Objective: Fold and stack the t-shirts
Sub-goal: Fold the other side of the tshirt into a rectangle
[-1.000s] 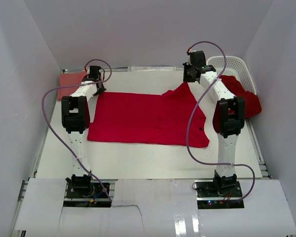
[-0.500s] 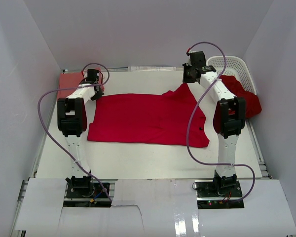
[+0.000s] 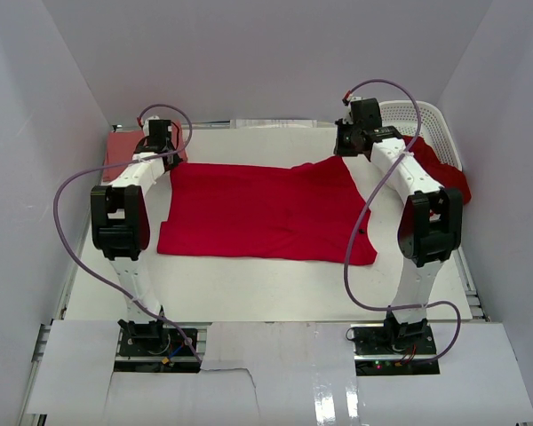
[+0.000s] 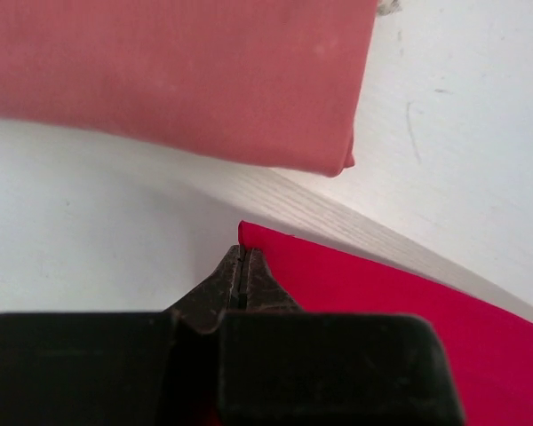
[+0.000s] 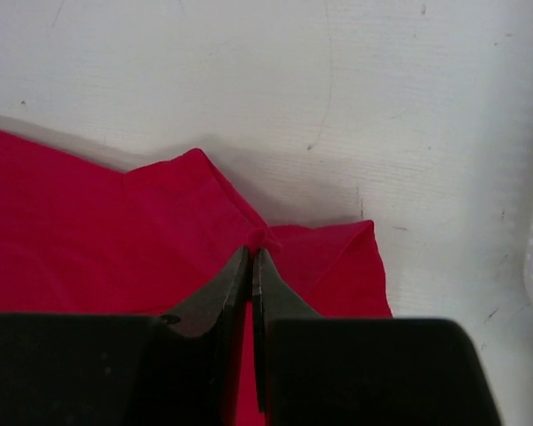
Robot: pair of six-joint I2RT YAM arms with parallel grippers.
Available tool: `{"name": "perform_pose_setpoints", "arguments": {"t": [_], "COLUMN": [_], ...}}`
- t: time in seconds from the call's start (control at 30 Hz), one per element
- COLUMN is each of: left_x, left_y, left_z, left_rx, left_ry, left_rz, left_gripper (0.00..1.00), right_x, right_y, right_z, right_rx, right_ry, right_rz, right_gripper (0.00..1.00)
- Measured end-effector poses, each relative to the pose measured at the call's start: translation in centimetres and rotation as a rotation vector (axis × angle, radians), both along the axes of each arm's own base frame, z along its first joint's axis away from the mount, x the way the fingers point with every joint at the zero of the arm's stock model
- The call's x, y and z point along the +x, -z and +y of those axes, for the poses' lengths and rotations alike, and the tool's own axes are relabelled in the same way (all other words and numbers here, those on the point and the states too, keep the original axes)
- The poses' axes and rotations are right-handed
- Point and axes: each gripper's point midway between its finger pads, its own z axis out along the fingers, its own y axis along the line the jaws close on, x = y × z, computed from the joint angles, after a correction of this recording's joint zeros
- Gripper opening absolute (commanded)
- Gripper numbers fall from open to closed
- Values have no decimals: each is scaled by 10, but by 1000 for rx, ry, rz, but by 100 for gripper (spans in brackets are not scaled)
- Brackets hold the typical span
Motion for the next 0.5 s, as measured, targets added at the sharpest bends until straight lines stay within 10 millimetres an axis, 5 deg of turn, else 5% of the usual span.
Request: {"name": "perform_pose_setpoints", "arguments": {"t": [0.3,0.5], "left_x": [-3,-3], "left_y": [3,4], "left_z": [-5,-5], "left_rx": [38,47], "left_ry": [-13,-22], "left_rz": [-2,-5], "left_gripper": [0,0], "right_x": [-32,-37], "right_y": [30,22], "right_z": [-11,-26], "right_rx": [-17,-12], "right_ry": [30,73], "right_rz": [80,69], "right_gripper": [8,8]}}
